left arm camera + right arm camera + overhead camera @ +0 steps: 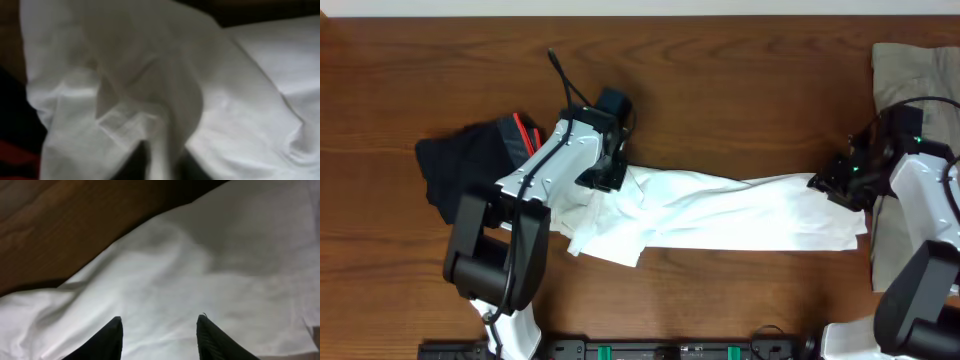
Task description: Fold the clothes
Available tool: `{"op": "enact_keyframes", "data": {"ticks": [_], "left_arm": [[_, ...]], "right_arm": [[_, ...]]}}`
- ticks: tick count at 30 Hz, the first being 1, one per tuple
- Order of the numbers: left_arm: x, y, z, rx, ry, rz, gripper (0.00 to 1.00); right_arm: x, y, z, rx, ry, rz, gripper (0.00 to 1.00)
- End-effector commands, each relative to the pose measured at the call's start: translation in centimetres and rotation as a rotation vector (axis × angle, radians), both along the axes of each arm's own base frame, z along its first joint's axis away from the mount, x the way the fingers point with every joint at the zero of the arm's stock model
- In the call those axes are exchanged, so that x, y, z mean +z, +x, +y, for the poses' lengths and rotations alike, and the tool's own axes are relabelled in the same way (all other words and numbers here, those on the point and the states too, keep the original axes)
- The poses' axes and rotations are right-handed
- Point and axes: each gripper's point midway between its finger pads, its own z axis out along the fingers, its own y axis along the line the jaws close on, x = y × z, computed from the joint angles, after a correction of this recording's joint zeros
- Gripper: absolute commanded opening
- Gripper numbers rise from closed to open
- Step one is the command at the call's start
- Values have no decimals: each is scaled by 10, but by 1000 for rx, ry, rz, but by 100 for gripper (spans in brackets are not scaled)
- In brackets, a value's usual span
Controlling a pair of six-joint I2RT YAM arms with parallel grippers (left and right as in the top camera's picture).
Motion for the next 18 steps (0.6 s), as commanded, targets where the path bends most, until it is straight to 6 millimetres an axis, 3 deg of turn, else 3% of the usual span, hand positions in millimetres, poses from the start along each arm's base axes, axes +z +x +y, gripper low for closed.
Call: {"op": "enact_keyframes", "data": {"ticks": [1,4,8,10,18], "left_arm": [[3,5,7,-25,30,-15,6],[25,15,23,62,93,-74,6],[60,29,31,107,54,-181,6],[68,33,34,121,44,-211,6],[58,45,52,111,70,-219,6]], "right_arm": [[-7,4,4,3,-1,14,45],[-12,6,6,11,0,22,45],[-16,7,4,12,-16,25,45],[-16,8,2,3,-29,25,45],[-16,11,1,-3,-30,14,45]]}}
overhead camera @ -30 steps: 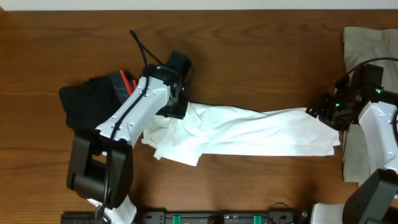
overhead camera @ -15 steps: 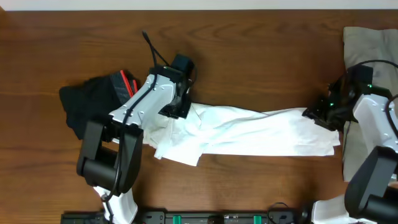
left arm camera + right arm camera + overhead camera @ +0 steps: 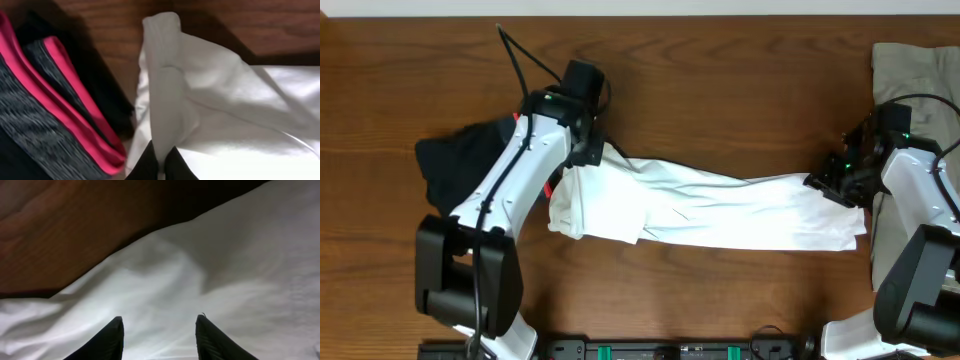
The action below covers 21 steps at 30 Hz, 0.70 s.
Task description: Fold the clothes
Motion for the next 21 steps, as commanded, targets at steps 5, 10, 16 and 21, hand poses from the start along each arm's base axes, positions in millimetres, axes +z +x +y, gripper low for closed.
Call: {"op": "enact_keyframes", "data": {"ticks": [5,10,16,21], "left_arm": [[-7,7,14,-1,49,-1,25],[-6,7,22,8,97,-5,52],[-8,-4,24,5,108,40,52],[-9,-10,26,4,116,65,52]], "right_arm": [[-1,1,0,-8,-7,8,45],[-2,-1,1,-7,-5,17,46],[-6,-7,-28,-79,-145,56,57],[-5,-6,-57,-139,-152,25,63]]}}
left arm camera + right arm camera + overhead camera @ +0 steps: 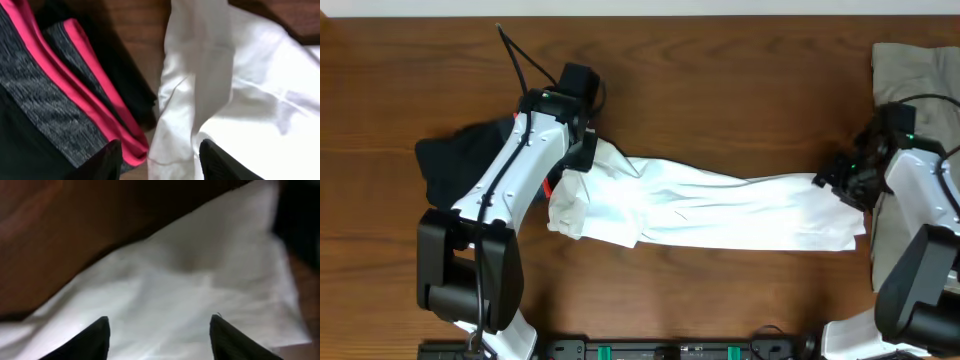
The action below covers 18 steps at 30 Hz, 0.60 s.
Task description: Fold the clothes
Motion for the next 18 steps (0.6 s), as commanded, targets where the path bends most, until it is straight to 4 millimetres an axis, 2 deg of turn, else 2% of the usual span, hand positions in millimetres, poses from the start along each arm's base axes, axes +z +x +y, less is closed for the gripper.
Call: {"op": "enact_keyframes", "data": {"ticks": [1,4,9,12,15,18], "left_arm": [[-2,-1,5,6,24,12,53],[-2,-1,5,15,22,9,59],[10,5,5,71,3,-28,69],[26,9,11,149,-18,-64,71],[46,8,22,211,-32,-92,71],[64,3,32,233,-39,-109,71]], "right_arm": [[-2,-6,-29,-58,-41,11,63],[-2,-10,-38,-55,-3,-5,65],[-14,-13,-35,-30,79,4,68],[-32,-19,-35,-34,84,68,71],[-54,-36,-51,-54,1,182,73],[-65,-42,-53,-54,-4,228,72]]}}
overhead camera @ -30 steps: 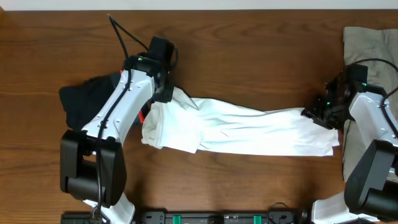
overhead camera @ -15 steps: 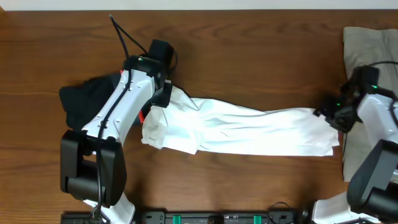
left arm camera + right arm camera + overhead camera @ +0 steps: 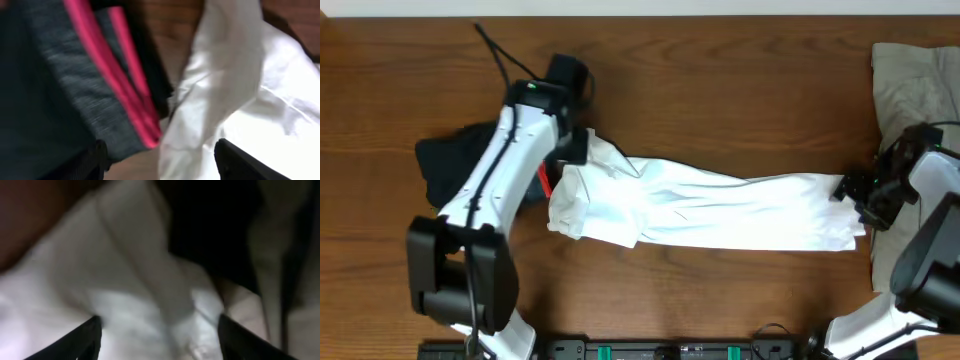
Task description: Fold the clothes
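A white garment [image 3: 720, 210] lies stretched in a long band across the wooden table [image 3: 720, 80], its left end bunched. My left gripper [image 3: 573, 148] hovers over that bunched end, jaws wide open, nothing held. In the left wrist view the left gripper [image 3: 160, 162] looks down on white cloth [image 3: 240, 90] lying against a dark garment with pink stripes [image 3: 45, 90]. My right gripper [image 3: 858, 192] sits at the white garment's right end, open. The right wrist view is blurred; the right gripper [image 3: 160, 342] shows white cloth [image 3: 115, 280] below it.
A dark folded garment with a red-pink stripe [image 3: 455, 165] lies at the left, touching the white one. A beige garment [image 3: 910, 70] lies along the right edge, also in the right wrist view [image 3: 280, 255]. Bare wood runs along the back and front.
My left gripper has shifted a little up and left over the dark garment's edge, jaws wider. My right gripper has moved right, off the white cloth's end toward the beige garment.
At first my left gripper was shut on the white garment's bunched left end, my right open over the right end. Then the left end lay further left, beside the dark garment, still held. Then the left jaws stood open. Now both grippers are at the garment's ends, empty.
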Available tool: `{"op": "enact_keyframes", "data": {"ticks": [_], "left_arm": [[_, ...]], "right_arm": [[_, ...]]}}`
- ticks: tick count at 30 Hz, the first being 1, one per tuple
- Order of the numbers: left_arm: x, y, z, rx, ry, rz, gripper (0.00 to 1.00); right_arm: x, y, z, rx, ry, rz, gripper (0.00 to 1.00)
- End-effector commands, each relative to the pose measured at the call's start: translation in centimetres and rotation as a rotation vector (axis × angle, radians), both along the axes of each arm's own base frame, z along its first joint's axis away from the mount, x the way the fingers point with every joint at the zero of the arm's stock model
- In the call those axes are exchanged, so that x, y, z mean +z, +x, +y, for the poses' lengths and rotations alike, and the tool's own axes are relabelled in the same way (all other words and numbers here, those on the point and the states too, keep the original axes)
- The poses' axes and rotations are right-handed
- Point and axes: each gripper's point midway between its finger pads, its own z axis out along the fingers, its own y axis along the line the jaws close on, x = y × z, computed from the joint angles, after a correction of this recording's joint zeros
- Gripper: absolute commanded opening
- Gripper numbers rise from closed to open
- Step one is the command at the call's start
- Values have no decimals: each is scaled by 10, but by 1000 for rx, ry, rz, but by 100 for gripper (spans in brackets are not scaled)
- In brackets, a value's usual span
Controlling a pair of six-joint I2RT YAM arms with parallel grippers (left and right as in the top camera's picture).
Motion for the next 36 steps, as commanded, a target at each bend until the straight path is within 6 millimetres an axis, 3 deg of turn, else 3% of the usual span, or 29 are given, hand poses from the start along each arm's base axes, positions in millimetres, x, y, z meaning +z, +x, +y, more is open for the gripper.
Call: {"op": "enact_keyframes", "data": {"ticks": [1,4,7,10,11,16,20,24,28,36], "left_arm": [[39,1,12,64,-19,-97,71],[54,-4,16,71,-25,-129,71],[68,-7,16,71,-35,-170,72],[79,-10,17,72,-41,-202,74],[81,-10,18,74,-43,-209,75],[85,-11,18,62,-41,-216,77],[84,-14,18,63,-39,-205,77],[83,-15,19,63,-38,-201,76],[83,-15,19,63,-38,-201,77],[82,-19,19,63,-35,-184,77]], "right_arm": [[-22,-17,-7,8,-28,100,71],[-26,-13,7,12,43,84,61],[-24,-5,26,57,139,36,37],[-21,-3,29,61,146,26,9],[-18,-1,28,57,145,15,6],[27,15,8,25,106,-68,1],[86,29,-22,11,-31,-142,1],[141,43,-25,32,-93,-239,1],[163,55,7,110,-55,-295,1],[148,63,122,421,11,-246,1]]}}
